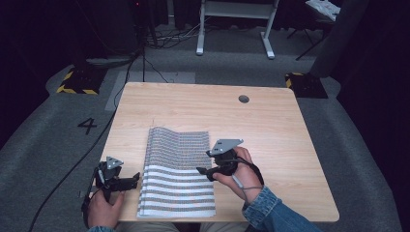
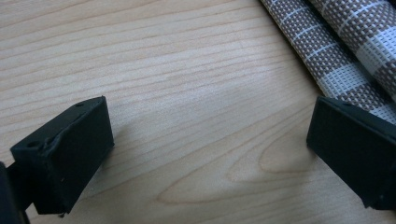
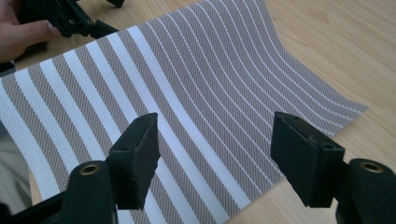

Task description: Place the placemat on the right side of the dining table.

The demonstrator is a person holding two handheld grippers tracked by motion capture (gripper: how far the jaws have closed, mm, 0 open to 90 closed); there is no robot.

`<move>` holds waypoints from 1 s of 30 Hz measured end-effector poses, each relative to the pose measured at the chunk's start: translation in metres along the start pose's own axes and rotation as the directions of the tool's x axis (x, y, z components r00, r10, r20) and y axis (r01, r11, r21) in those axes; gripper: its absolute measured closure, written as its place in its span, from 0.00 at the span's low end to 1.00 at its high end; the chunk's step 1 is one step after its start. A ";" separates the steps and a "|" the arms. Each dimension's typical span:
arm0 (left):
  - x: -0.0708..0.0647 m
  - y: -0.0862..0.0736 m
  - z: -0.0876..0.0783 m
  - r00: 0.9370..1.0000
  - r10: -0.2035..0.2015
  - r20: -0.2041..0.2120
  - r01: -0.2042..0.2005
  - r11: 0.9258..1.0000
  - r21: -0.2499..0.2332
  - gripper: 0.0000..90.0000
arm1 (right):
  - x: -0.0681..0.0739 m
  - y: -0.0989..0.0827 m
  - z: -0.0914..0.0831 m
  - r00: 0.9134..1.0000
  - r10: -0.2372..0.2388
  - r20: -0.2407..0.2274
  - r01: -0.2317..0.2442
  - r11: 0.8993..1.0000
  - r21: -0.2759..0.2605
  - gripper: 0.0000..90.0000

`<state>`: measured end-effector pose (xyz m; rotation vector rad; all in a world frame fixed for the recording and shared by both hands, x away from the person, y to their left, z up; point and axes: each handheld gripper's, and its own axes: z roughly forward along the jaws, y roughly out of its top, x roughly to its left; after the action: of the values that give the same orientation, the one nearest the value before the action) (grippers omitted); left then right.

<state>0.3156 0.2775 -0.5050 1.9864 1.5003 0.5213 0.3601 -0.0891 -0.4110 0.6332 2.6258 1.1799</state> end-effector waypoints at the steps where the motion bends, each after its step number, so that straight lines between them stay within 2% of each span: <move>1: 0.000 0.000 0.000 1.000 0.003 0.001 -0.003 1.000 0.001 0.01 | 0.000 0.003 0.002 1.000 0.001 0.005 -0.001 1.000 0.000 0.36; 3: 0.000 0.000 0.000 1.000 0.002 0.001 -0.002 1.000 0.001 0.01 | 0.001 0.007 0.004 1.000 0.005 0.001 -0.005 1.000 -0.006 0.36; 4: 0.000 0.000 0.000 1.000 0.002 0.001 -0.002 1.000 0.001 0.01 | 0.002 0.012 0.008 1.000 0.028 -0.014 -0.028 1.000 -0.010 0.36; 6: 0.000 0.000 0.000 1.000 0.002 0.003 -0.002 1.000 0.002 0.01 | 0.003 0.018 0.012 0.999 0.041 -0.026 -0.041 0.999 0.002 0.41; 7: 0.001 0.000 0.000 1.000 0.006 0.005 -0.006 1.000 0.002 0.01 | 0.002 0.020 0.015 1.000 0.015 -0.025 -0.015 1.000 0.019 0.44; 9: 0.001 0.001 0.001 1.000 0.006 0.010 -0.006 1.000 0.000 0.00 | 0.004 0.024 0.022 0.998 0.041 -0.041 -0.041 0.999 0.015 0.47; 11: 0.002 0.002 0.001 1.000 0.015 0.018 -0.015 1.000 0.003 0.00 | 0.005 0.028 0.030 0.998 0.029 -0.047 -0.028 0.999 0.017 0.47; 14: 0.002 0.003 0.002 1.000 0.020 0.020 -0.021 1.000 0.002 0.00 | 0.008 0.036 0.040 0.999 -0.037 -0.005 0.037 0.999 0.025 0.47; 15: 0.002 0.004 0.003 0.999 0.021 0.024 -0.021 1.000 0.002 0.00 | 0.010 0.038 0.044 1.000 -0.020 -0.012 0.021 0.999 0.026 0.46; 18: 0.002 0.005 0.004 1.000 0.019 0.017 -0.019 1.000 0.005 0.00 | 0.012 0.042 0.054 0.999 -0.015 -0.036 0.016 1.000 0.008 0.45; 19: 0.002 0.005 0.004 1.000 0.015 0.012 -0.015 1.000 0.001 0.00 | 0.015 0.046 0.063 0.999 0.000 -0.048 0.002 1.000 0.029 0.44; 21: 0.002 0.005 0.004 1.000 0.014 0.011 -0.014 1.000 0.001 0.00 | 0.018 0.049 0.067 0.999 0.017 -0.052 -0.015 0.999 0.037 0.43; 22: 0.002 0.005 0.004 1.000 0.013 0.010 -0.013 1.000 0.002 0.00 | 0.024 0.053 0.076 0.997 0.043 -0.065 -0.039 0.998 0.055 0.42; 25: 0.002 0.005 0.004 1.000 0.013 0.010 -0.013 1.000 0.002 0.00 | 0.034 0.060 0.089 0.996 0.028 -0.080 -0.023 0.998 0.066 0.41; 26: 0.002 0.005 0.004 1.000 0.013 0.010 -0.013 1.000 0.002 0.00 | 0.038 0.063 0.093 0.996 0.040 -0.076 -0.034 0.996 0.082 0.41; 29: 0.002 0.005 0.004 1.000 0.013 0.010 -0.013 1.000 0.002 0.00 | 0.045 0.066 0.101 0.995 0.047 -0.083 -0.040 0.996 0.081 0.41; 30: 0.002 0.005 0.004 1.000 0.012 0.011 -0.012 1.000 0.002 0.00 | 0.051 0.070 0.109 0.996 0.045 -0.078 -0.037 0.994 0.100 0.38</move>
<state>0.3225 0.2775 -0.5047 1.9981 1.4835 0.5140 0.3730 0.0475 -0.4312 0.6738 2.7655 1.1152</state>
